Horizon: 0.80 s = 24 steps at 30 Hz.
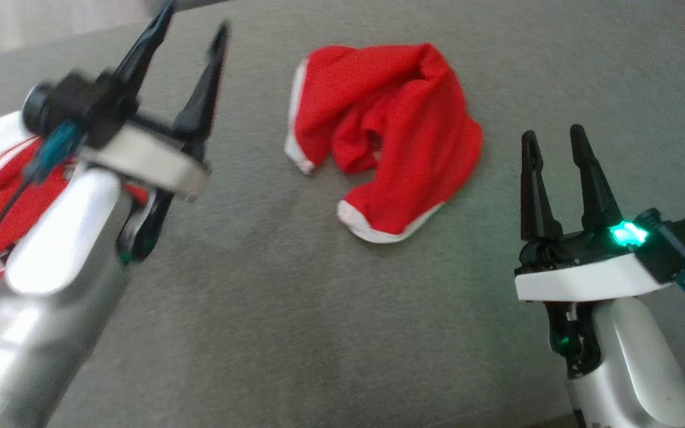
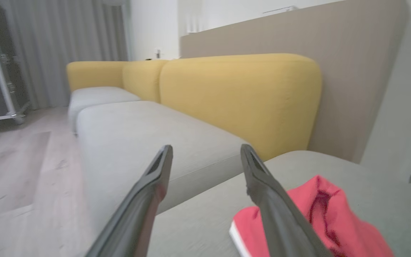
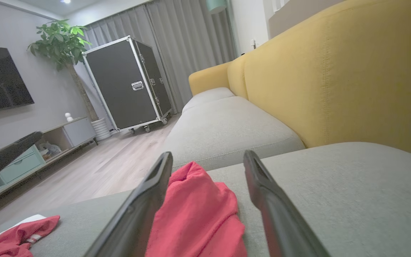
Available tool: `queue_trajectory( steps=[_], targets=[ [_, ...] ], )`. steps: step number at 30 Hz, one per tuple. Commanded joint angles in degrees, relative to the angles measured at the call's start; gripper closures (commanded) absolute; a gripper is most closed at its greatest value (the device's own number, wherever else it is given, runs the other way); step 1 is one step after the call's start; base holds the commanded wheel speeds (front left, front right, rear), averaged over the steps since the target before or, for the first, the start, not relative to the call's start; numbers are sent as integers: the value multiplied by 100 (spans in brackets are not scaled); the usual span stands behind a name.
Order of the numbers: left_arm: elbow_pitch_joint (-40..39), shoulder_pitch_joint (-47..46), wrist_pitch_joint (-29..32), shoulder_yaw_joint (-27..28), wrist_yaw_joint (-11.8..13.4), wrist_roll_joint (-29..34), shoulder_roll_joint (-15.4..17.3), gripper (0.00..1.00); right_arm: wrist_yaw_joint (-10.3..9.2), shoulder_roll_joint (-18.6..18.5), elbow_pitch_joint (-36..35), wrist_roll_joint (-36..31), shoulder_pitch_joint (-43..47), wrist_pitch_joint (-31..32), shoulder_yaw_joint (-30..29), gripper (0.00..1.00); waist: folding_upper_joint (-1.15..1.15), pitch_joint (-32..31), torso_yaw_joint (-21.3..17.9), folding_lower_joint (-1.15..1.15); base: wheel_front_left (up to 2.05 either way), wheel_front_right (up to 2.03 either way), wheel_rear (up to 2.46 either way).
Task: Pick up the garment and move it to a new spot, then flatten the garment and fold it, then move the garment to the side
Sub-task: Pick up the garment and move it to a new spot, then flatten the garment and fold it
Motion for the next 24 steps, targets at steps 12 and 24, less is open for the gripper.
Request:
queue_trajectory(
  steps=[12,24],
  targets=[
    [-1015,2550,-413,759,674,-81,198,0,-4,-15,364,-567,408,-36,96,0,0,-1062,1475,0,0,0,0],
    [-1423,3749,-416,1452,566,443,-427,0,-4,-15,645,-825,575,-36,266,0,0,-1266,1672,0,0,0,0]
  ],
)
